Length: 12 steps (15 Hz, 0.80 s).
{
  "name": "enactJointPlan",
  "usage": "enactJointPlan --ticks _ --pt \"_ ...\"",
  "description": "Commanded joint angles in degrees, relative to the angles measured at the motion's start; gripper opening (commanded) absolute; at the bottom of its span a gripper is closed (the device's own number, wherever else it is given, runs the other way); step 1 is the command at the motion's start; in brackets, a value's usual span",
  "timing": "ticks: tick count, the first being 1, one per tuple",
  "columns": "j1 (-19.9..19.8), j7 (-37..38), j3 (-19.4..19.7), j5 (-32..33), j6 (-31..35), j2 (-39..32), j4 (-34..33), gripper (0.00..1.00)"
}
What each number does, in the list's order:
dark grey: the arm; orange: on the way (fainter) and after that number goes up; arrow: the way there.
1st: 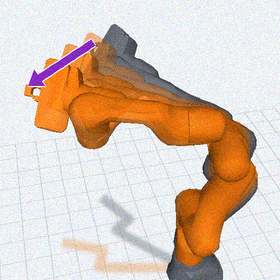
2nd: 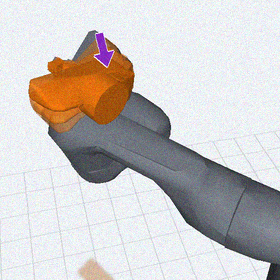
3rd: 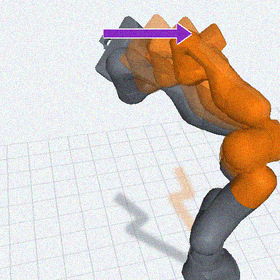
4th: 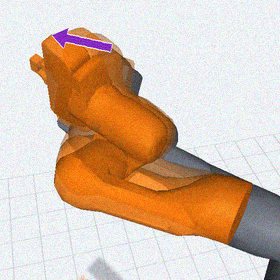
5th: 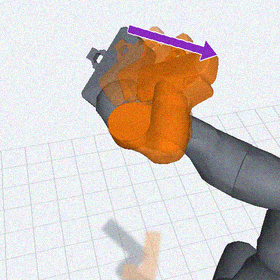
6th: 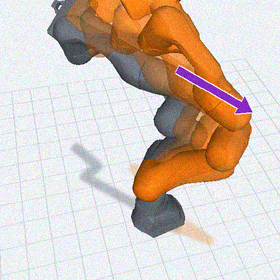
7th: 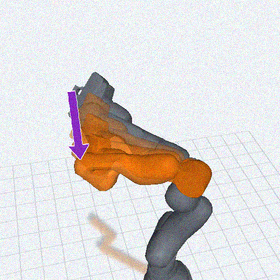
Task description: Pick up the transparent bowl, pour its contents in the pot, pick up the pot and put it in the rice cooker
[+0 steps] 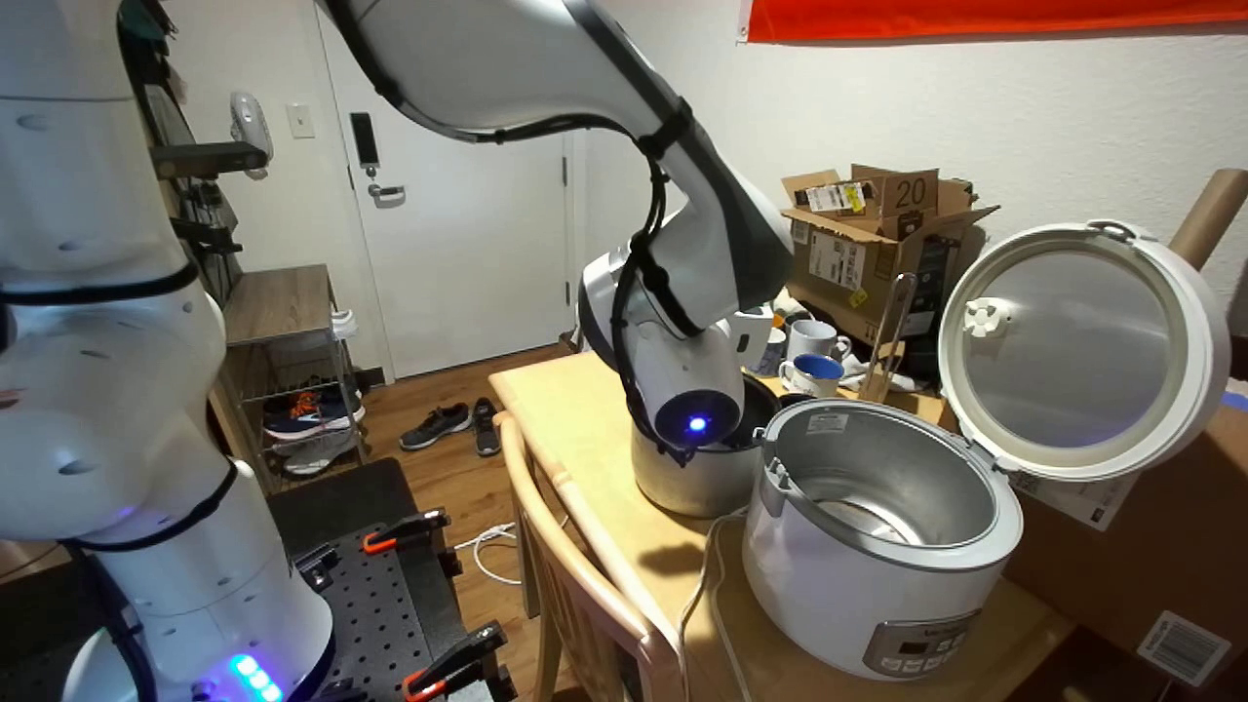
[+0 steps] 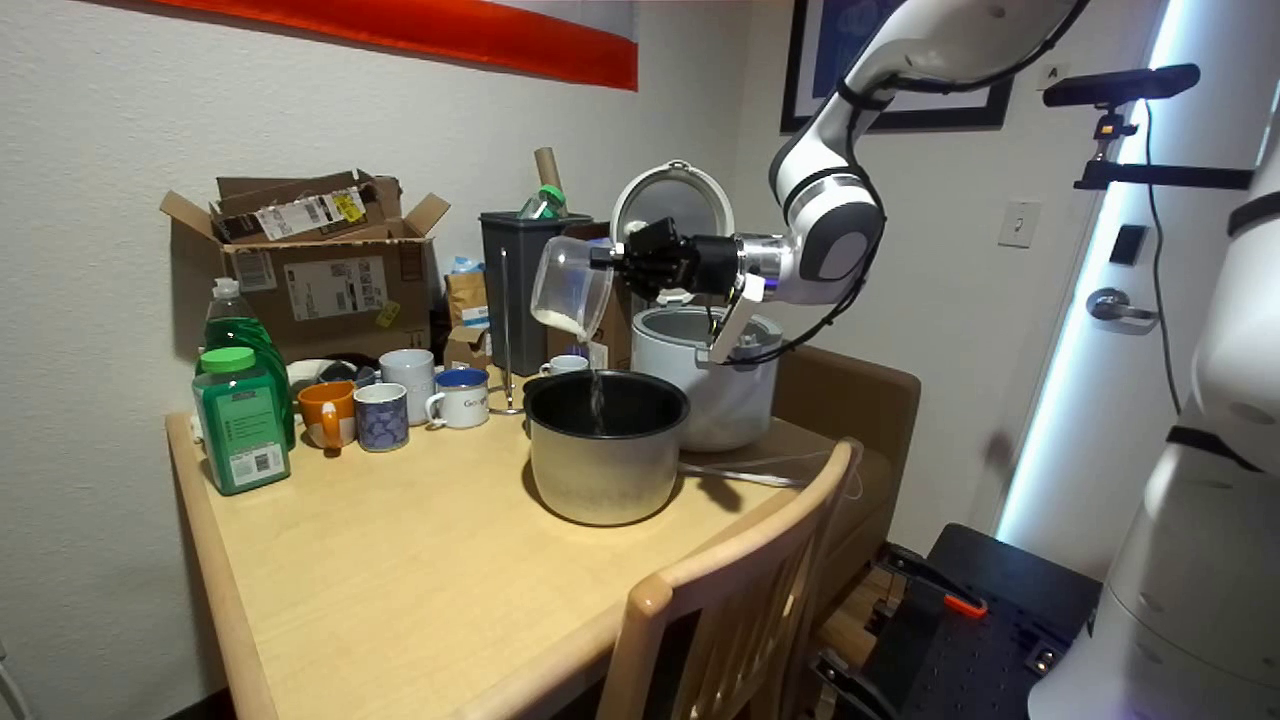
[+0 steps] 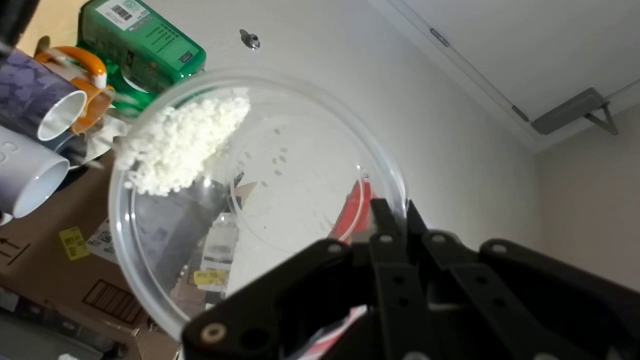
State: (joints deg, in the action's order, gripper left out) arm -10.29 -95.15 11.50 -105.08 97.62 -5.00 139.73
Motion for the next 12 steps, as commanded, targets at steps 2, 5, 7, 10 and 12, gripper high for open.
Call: enactJointPlan --ticks 2,5,7,10,12 --pt "-0.56 0.93 0.32 -1.36 -2.87 -0.84 -0.44 0.02" --pt "-0.68 0.95 0.38 -1.60 -3.32 -1.11 -0.48 0.02" --pt "-0.83 0.98 0.47 -1.93 -3.82 -1.36 -0.53 0.02" --pt "-0.97 1.04 0.55 -2.48 -4.29 -1.69 -0.64 0.02" --pt "-0.99 1.09 0.60 -2.88 -4.57 -1.92 -0.71 0.02"
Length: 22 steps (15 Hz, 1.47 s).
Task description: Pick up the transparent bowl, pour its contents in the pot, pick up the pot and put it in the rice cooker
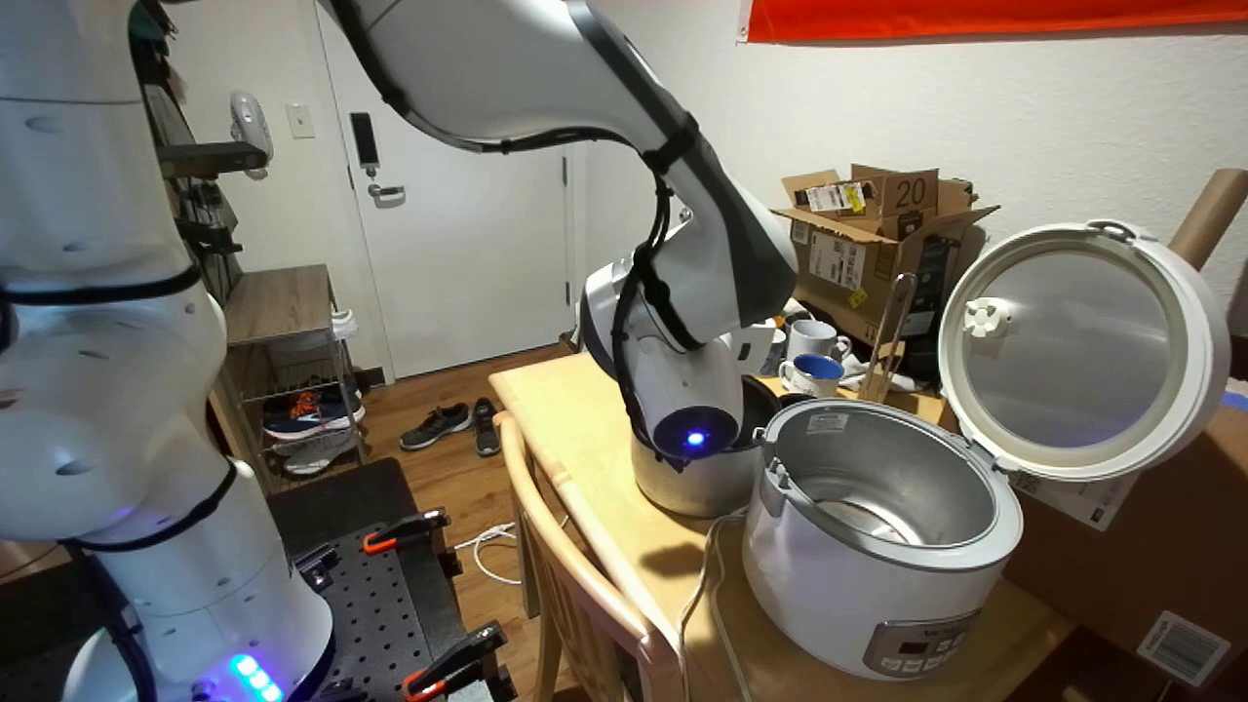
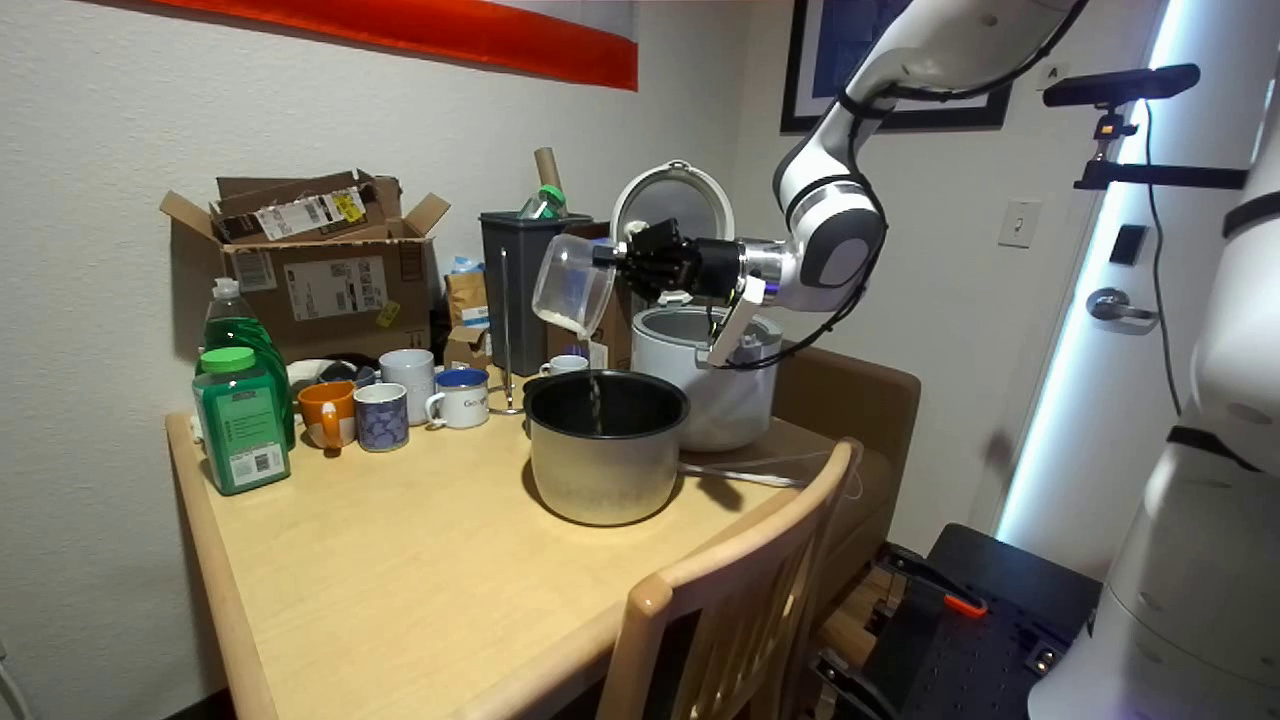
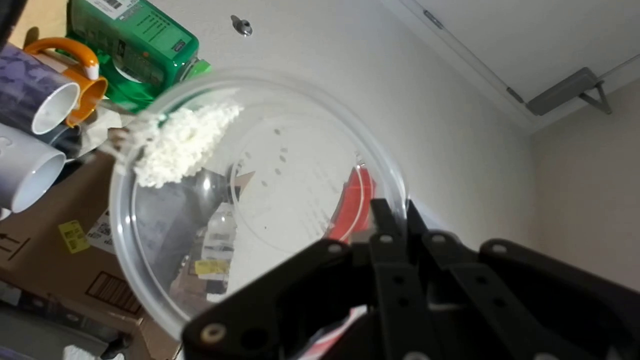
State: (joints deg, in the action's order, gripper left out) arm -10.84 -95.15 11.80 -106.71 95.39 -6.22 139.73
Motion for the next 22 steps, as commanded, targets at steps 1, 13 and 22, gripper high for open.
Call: enactJointPlan --ticks 1,13,22 --pt "-0.40 1.11 0.28 -1.41 -2.38 -0.80 -0.73 0.02" --pt "-0.49 1.35 0.37 -1.64 -2.81 -1.21 -0.90 0.02" --pt "-1.10 1.35 0.64 -1.88 -5.24 -1.75 -0.92 0.02"
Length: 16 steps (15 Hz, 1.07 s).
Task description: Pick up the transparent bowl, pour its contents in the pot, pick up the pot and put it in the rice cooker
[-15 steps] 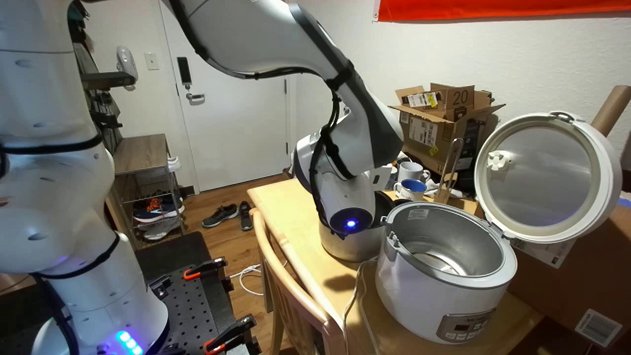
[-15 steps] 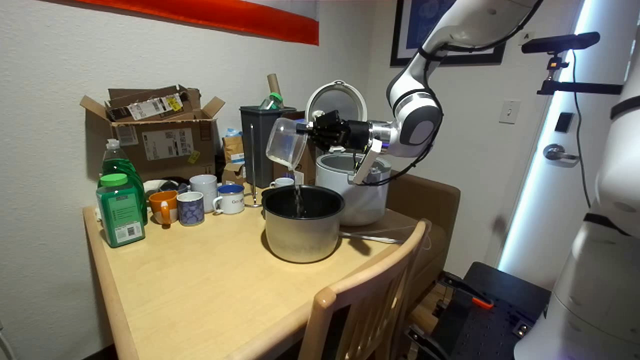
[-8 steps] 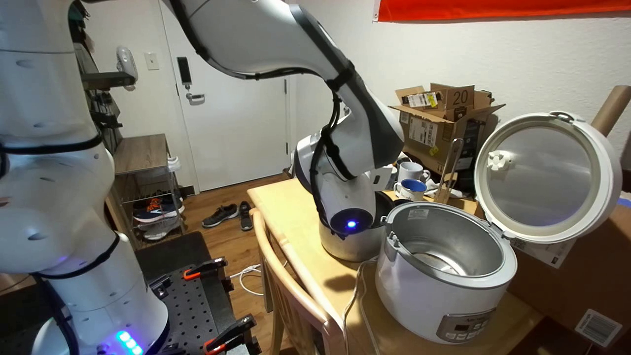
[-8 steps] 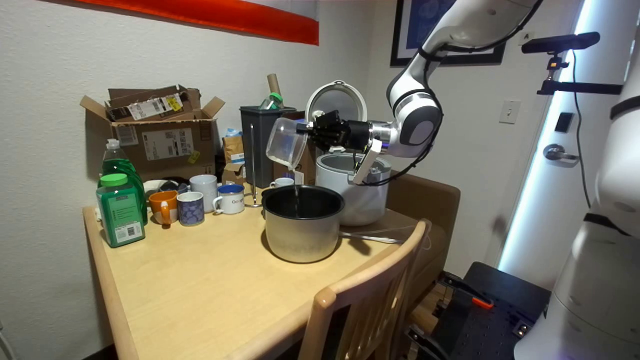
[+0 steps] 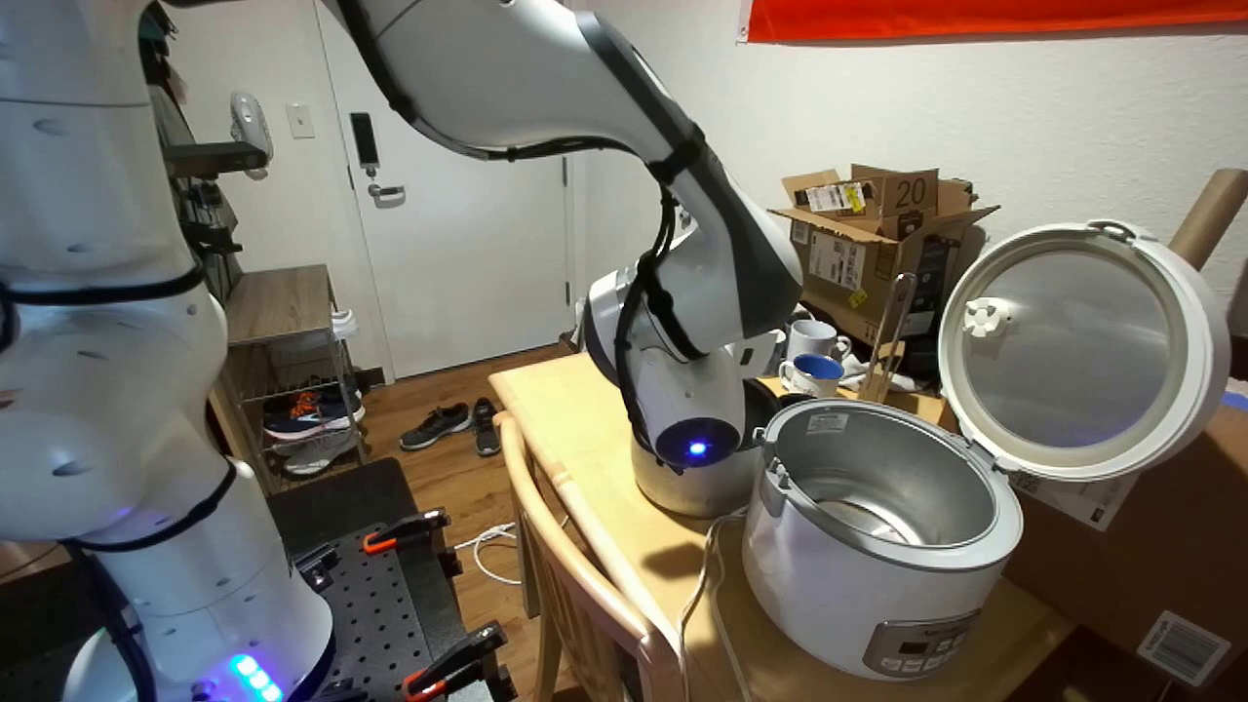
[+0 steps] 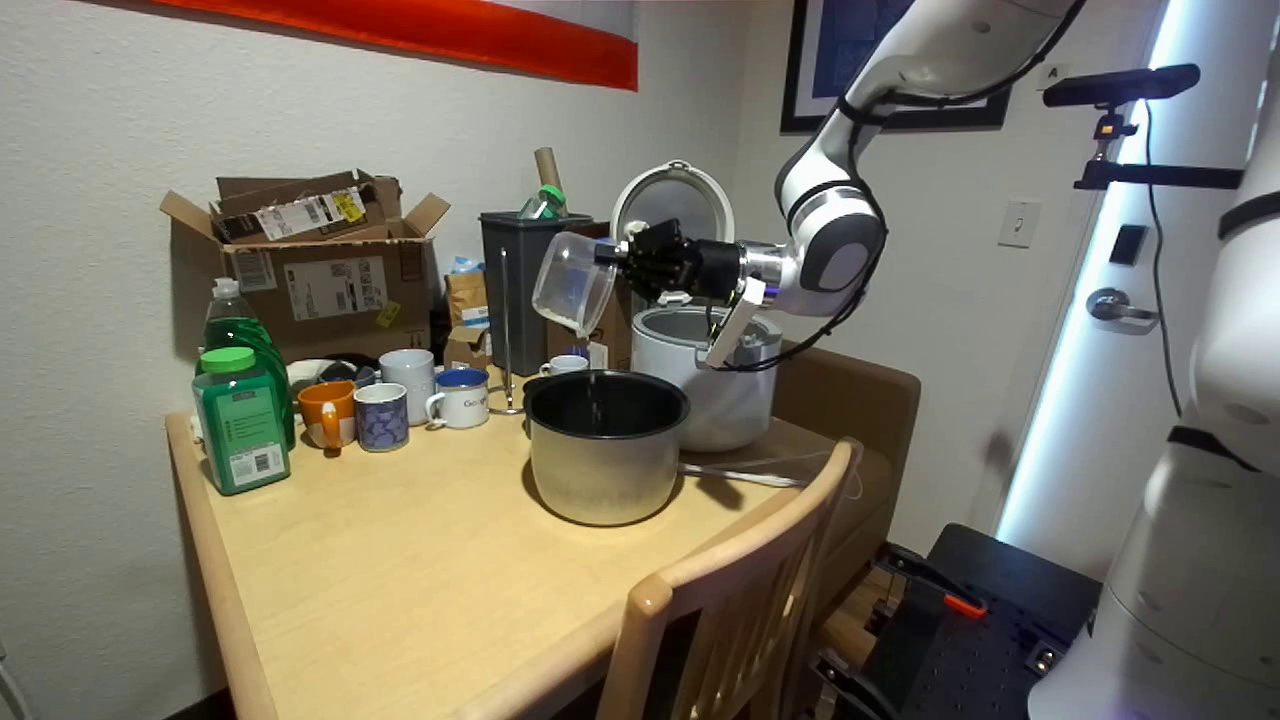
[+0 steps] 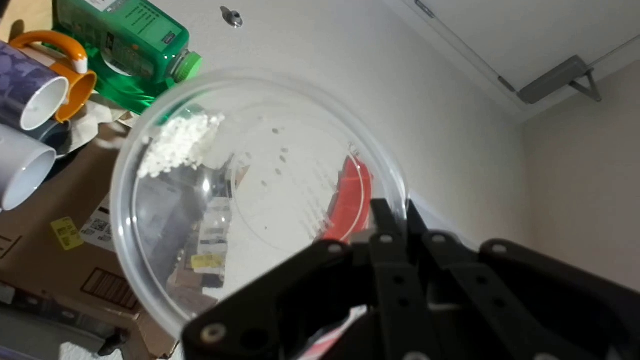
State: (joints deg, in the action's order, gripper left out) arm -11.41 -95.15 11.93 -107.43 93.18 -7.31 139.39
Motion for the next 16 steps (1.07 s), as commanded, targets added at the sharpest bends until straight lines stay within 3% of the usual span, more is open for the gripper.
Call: enactJointPlan --ticks 1,16 --pt "-0.64 1.35 0.54 -1.15 -3.42 -0.76 -0.59 0.02" --pt "-1.09 1.33 0.75 -1.51 -4.96 -1.27 -0.44 0.02"
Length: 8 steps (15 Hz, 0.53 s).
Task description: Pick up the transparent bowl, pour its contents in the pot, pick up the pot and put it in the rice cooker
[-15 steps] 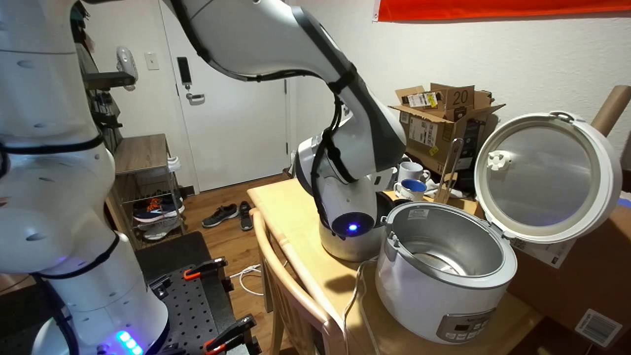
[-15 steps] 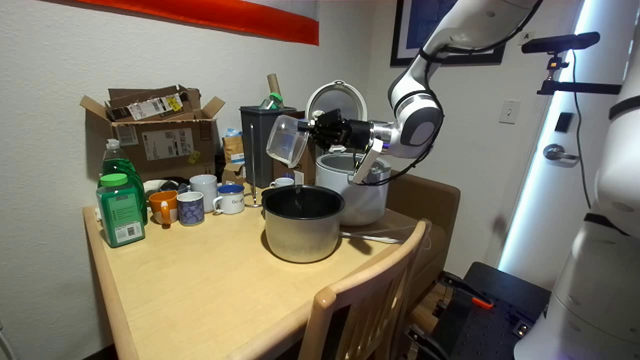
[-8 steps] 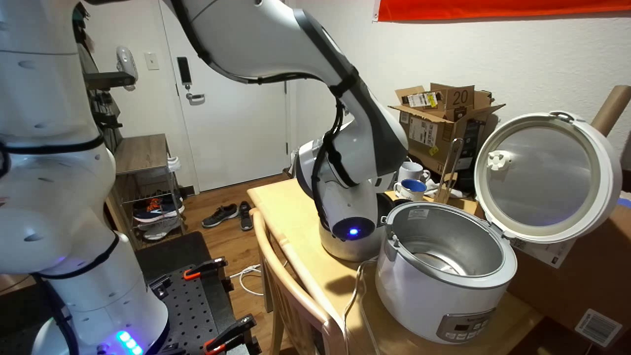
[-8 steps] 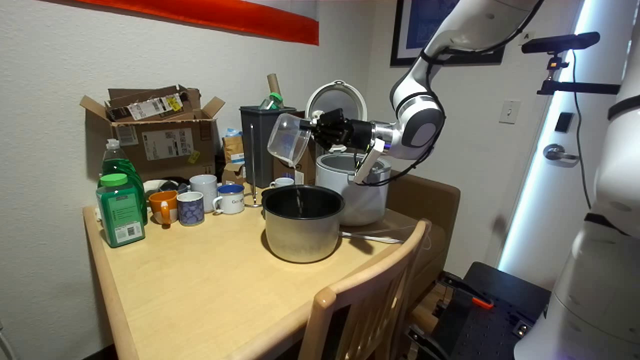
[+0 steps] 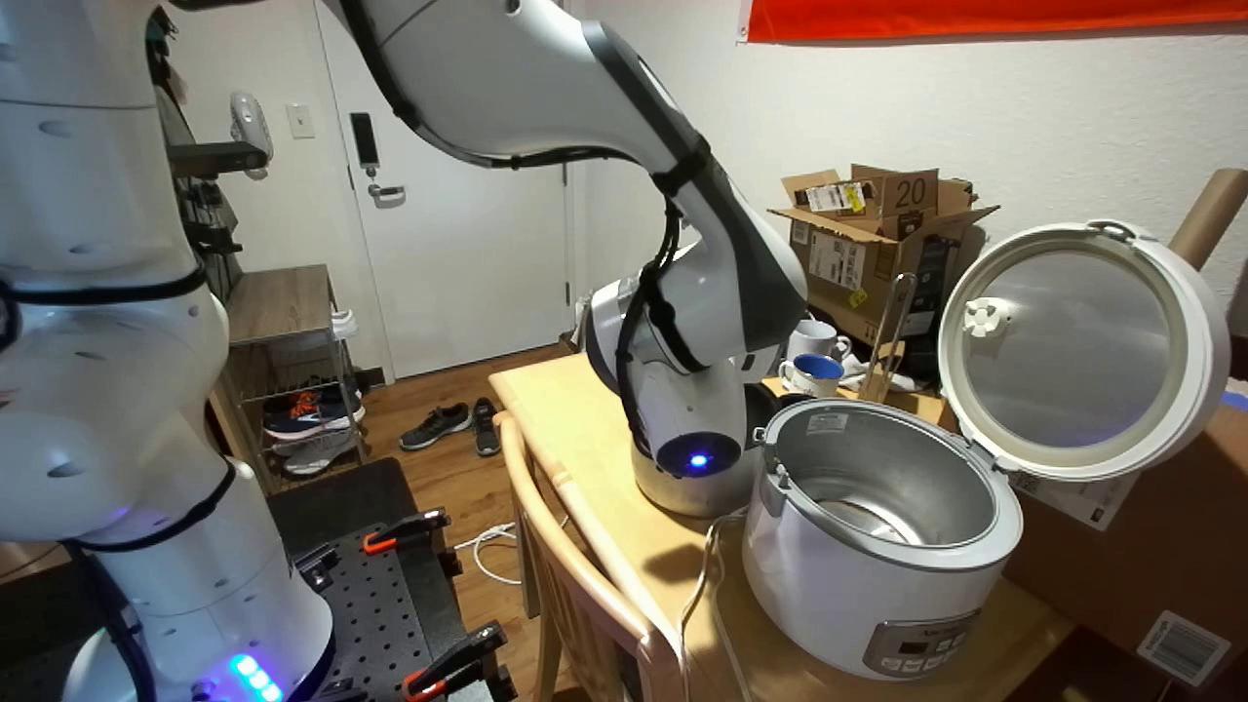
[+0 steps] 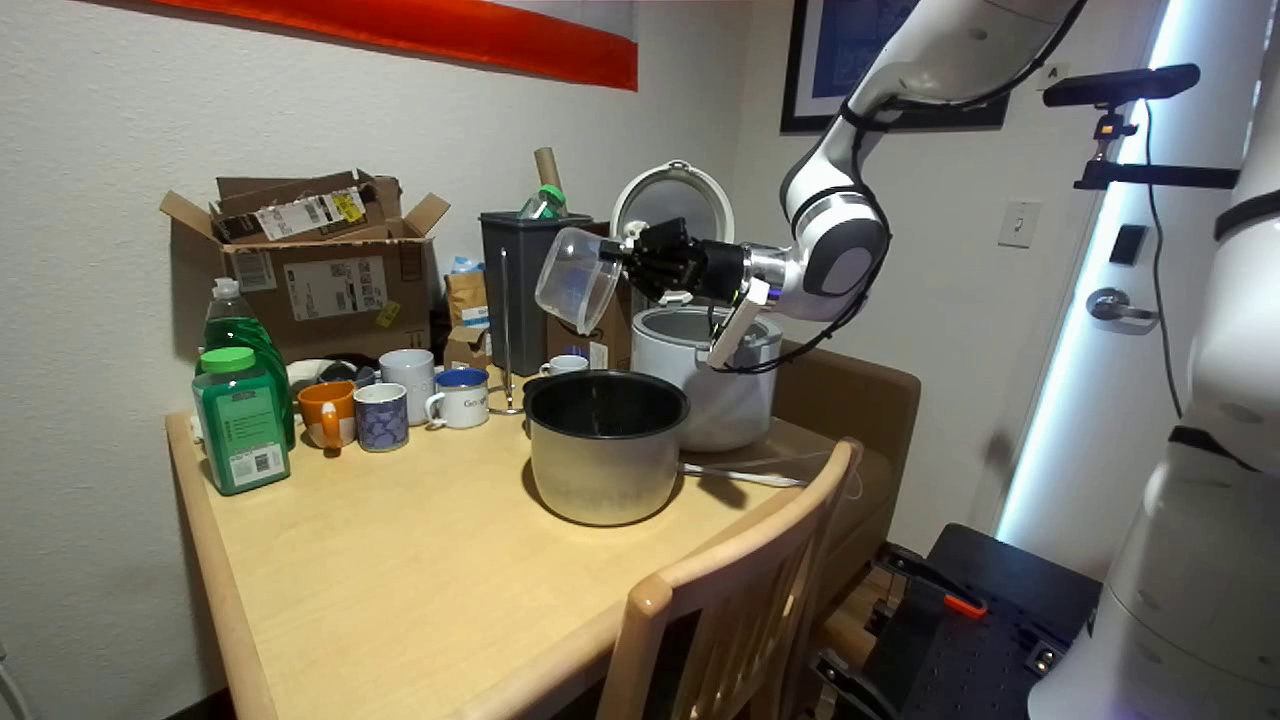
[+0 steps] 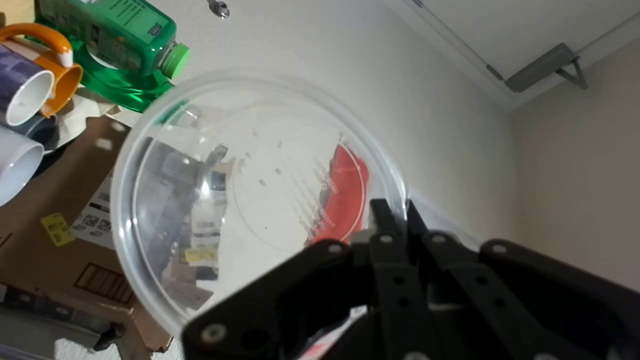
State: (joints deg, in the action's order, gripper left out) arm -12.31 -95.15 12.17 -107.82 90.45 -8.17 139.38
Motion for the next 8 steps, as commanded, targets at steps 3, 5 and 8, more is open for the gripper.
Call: enactJointPlan --ticks 3,5,8 --pt "-0.20 1.35 0.52 -1.22 -2.24 -0.40 -0.43 0.02" --pt "-0.25 1.39 0.55 -1.38 -2.38 -0.41 -0.44 0.02" --pt "-0.16 1.54 0.48 -1.38 -2.30 -0.54 -0.55 0.02"
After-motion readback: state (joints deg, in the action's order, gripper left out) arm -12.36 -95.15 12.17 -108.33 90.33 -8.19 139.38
